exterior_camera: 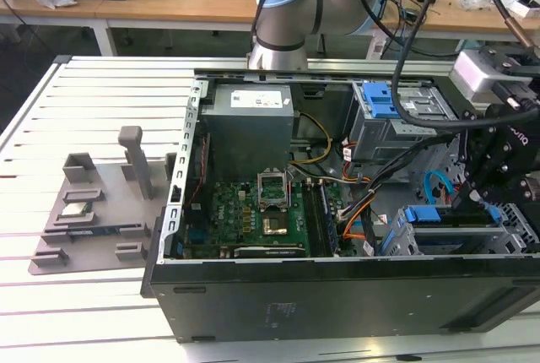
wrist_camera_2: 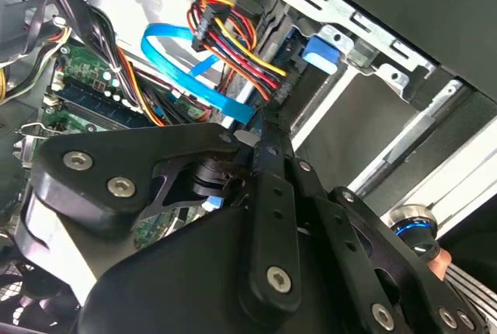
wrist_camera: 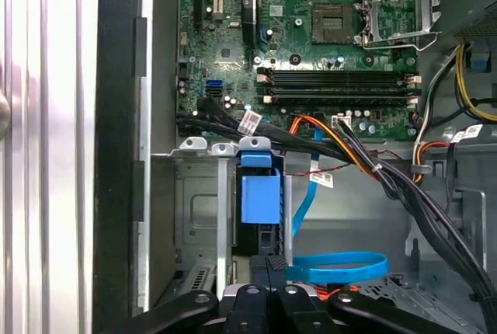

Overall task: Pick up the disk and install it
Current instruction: 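Insert the second disk wire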

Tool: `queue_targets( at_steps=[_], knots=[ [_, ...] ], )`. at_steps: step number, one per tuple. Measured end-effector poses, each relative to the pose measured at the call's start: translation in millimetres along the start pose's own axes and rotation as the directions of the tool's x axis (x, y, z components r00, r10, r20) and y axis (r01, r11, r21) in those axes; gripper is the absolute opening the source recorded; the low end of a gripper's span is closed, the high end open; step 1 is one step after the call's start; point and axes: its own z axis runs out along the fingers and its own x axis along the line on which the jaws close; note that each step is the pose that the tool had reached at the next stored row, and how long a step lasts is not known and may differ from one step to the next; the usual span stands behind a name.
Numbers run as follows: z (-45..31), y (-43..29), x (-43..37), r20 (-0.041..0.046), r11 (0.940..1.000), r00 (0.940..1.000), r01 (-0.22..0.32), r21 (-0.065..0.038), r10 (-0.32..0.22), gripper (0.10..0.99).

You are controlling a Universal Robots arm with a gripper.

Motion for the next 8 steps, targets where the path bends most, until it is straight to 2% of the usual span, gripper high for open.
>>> queue_targets(
  at_steps=[8],
  knots=[
    [2.4, -0.1, -0.8, -0.0002, 1.0000, 1.0000, 0.000, 0.000, 0.000, 0.114]
  ],
)
